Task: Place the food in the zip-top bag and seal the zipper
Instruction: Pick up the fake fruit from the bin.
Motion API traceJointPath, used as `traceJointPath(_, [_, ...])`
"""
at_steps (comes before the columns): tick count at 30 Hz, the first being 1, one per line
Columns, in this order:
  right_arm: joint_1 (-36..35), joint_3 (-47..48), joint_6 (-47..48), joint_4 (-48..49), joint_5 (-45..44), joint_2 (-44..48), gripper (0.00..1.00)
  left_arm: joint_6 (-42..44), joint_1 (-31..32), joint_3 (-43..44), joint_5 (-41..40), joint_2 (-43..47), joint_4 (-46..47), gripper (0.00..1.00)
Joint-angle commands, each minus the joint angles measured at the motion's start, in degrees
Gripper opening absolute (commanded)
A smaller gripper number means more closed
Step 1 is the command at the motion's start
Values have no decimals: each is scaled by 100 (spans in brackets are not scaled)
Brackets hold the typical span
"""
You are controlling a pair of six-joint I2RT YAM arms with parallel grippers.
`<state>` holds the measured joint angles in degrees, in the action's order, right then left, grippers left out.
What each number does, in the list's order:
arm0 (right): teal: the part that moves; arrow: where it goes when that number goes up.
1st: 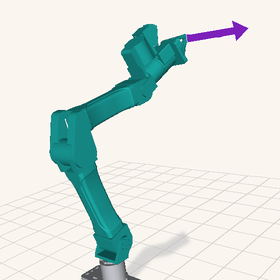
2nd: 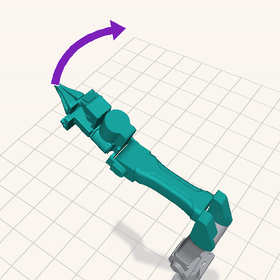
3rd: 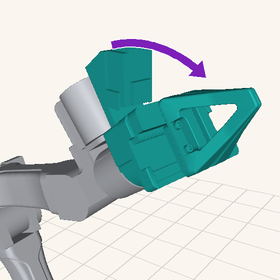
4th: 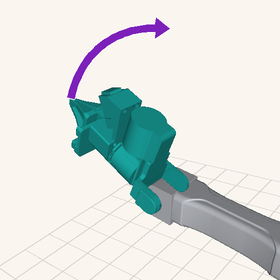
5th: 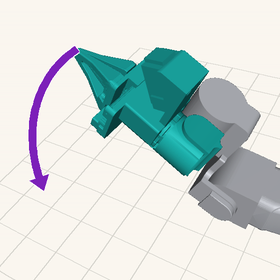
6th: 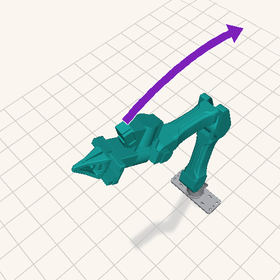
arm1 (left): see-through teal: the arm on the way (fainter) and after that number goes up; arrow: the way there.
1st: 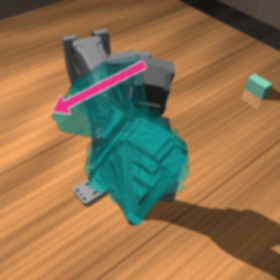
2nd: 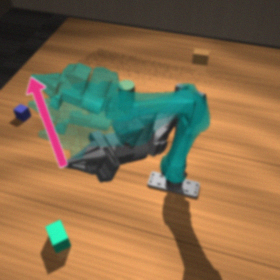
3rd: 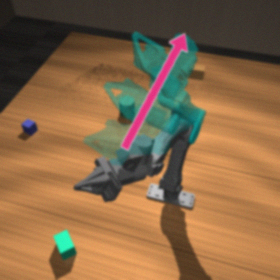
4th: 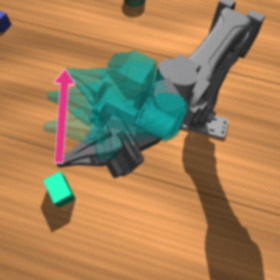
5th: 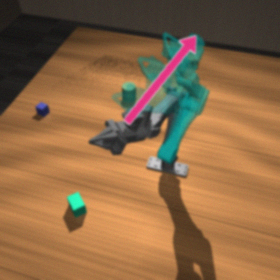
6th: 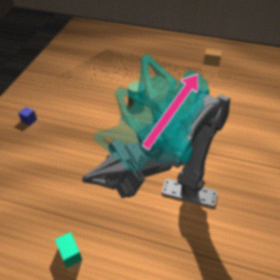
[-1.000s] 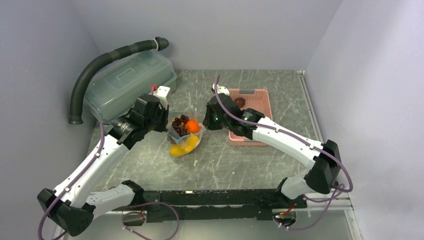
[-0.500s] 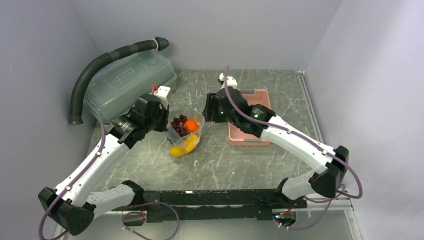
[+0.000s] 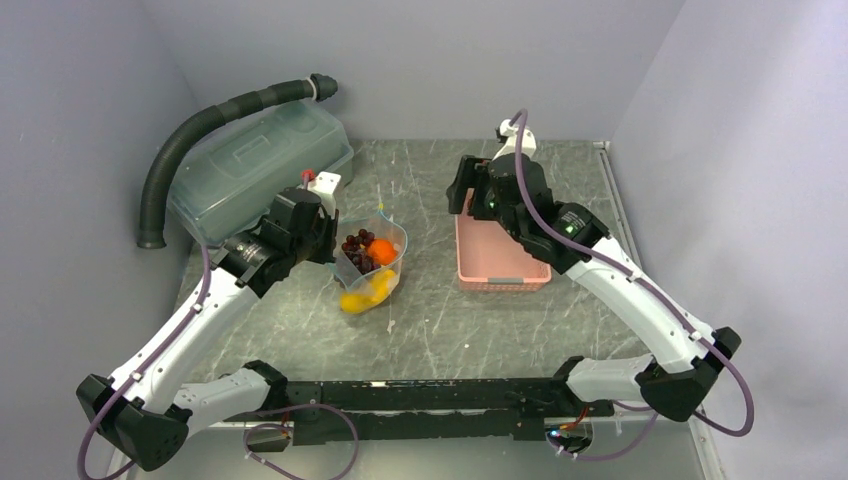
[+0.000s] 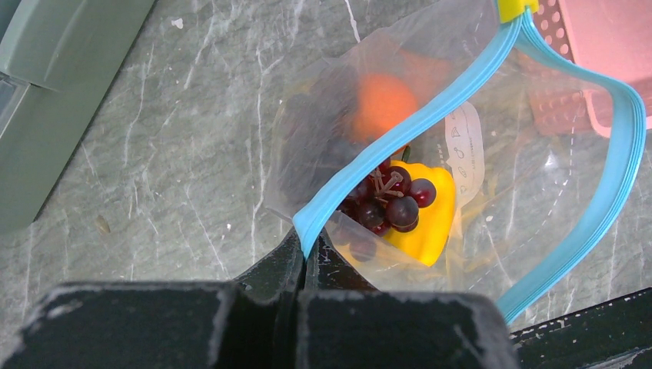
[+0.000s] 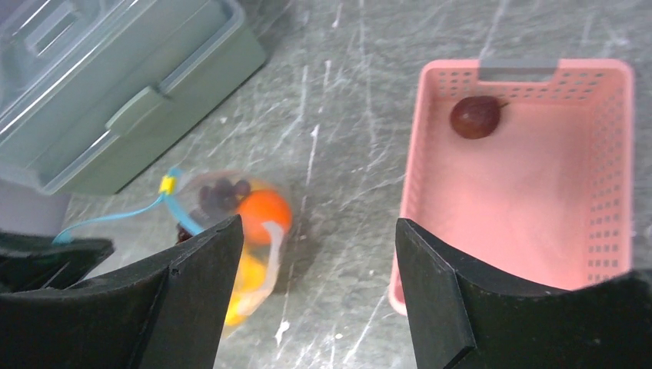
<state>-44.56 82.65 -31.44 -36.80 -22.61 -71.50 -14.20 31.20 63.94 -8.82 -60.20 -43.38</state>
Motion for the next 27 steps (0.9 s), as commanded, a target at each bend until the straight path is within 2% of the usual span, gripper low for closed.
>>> traceJointPath(1, [466,-116,253,12,-80,166,77,136,-2,117,63,33,209,0])
traceJointPath(13, [1645,-922,292,548,417,-397,81,140,0,110,40,62,213,0])
traceJointPath(21, [2217,-956,258,857,891,-1278,82,155,-1,110,11,70,215,0])
traceJointPath(27, [2460,-638,312,931,1083,-2019,82,167,-5,105,-10,53,210,0])
